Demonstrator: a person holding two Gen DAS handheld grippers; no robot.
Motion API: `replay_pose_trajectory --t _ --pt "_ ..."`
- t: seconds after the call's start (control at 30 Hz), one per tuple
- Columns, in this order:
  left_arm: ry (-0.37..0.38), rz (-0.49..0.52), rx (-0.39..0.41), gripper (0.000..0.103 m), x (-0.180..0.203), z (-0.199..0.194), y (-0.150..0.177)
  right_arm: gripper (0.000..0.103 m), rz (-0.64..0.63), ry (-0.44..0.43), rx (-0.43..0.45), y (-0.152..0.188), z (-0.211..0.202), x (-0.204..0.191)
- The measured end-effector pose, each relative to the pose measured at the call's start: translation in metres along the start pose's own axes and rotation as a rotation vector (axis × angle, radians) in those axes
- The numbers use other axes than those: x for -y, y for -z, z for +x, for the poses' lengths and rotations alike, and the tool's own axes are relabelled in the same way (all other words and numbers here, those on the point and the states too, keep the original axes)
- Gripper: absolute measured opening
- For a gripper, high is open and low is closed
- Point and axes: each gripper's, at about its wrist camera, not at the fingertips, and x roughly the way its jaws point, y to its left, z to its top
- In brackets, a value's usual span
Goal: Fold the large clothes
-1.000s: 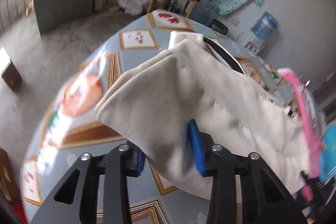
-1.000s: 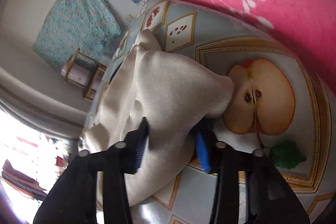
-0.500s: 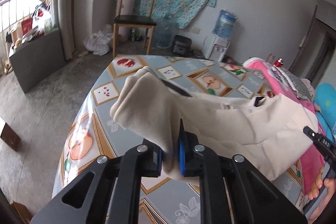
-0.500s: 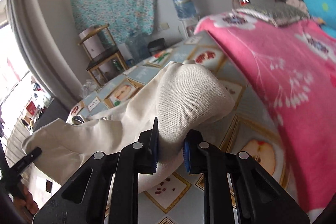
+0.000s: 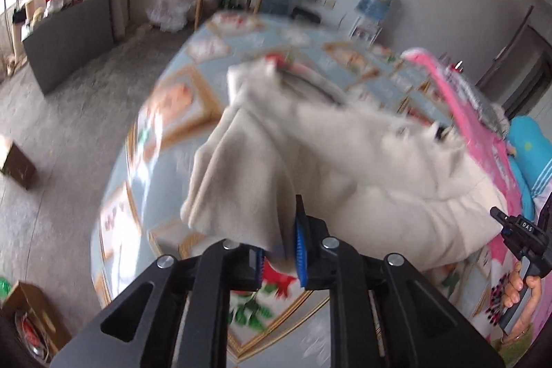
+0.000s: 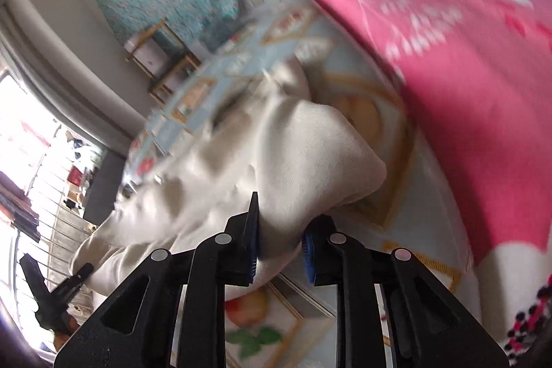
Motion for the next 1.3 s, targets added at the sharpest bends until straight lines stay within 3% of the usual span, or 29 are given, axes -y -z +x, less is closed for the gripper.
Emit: replay_pose_trajectory --t 0.07,0.13,0.23,0.3,0.43,0.57,0.7,0.87,0.97,1.03,1.07,1.17,1.23,1.3 --pt "-0.025 -0.017 -0.025 0.029 -0.009 0.010 0.013 0.035 -0.007 0.036 -0.043 0.002 0.003 0.006" --pt "-0.027 -0.038 -0.027 0.046 -0.017 0.010 0.020 0.055 -0.029 0.053 -0.067 0.001 -0.006 0.007" --pt "-0.045 -0.049 -0.017 0.058 -0.029 -0.003 0.025 0.071 -0.097 0.115 -0.024 0.001 -0.038 0.006" --pt "-0.066 -0.050 -0.003 0.061 -0.035 -0.016 0.028 0.075 -0.113 0.150 0.016 0.001 -0.058 0.011" --pt "-0.170 -0.011 0.046 0.062 -0.042 -0.043 0.030 0.075 -0.129 0.139 0.083 -0.010 -0.082 0.000" --pt "-0.175 -0.002 0.103 0.063 -0.042 -0.058 0.018 0.076 -0.250 0.021 0.093 -0.026 -0.071 -0.044" --pt "-0.144 0.038 0.133 0.063 -0.027 -0.052 -0.002 0.076 -0.464 -0.117 0.016 -0.033 -0.023 -0.121" --pt "-0.138 0.133 0.080 0.063 0.006 -0.009 -0.029 0.075 -0.775 -0.261 -0.158 -0.021 0.053 -0.215" --pt "-0.186 0.178 0.063 0.063 0.017 0.020 -0.035 0.072 -0.918 -0.271 -0.250 -0.007 0.094 -0.249" --pt "-0.309 0.223 0.080 0.063 0.021 0.035 -0.034 0.069 -0.973 -0.253 -0.299 0.001 0.114 -0.262" --pt "-0.332 0.245 0.084 0.063 0.022 0.041 -0.033 0.068 -0.979 -0.240 -0.312 0.001 0.121 -0.267" --pt "-0.332 0.236 0.085 0.063 0.017 0.052 -0.031 0.065 -0.979 -0.232 -0.373 0.003 0.142 -0.267" --pt "-0.314 0.223 0.087 0.060 0.013 0.054 -0.031 0.050 -0.969 -0.218 -0.429 0.006 0.155 -0.263" --pt "-0.290 0.209 0.091 0.057 0.011 0.054 -0.034 0.041 -0.982 -0.197 -0.454 0.012 0.157 -0.260"
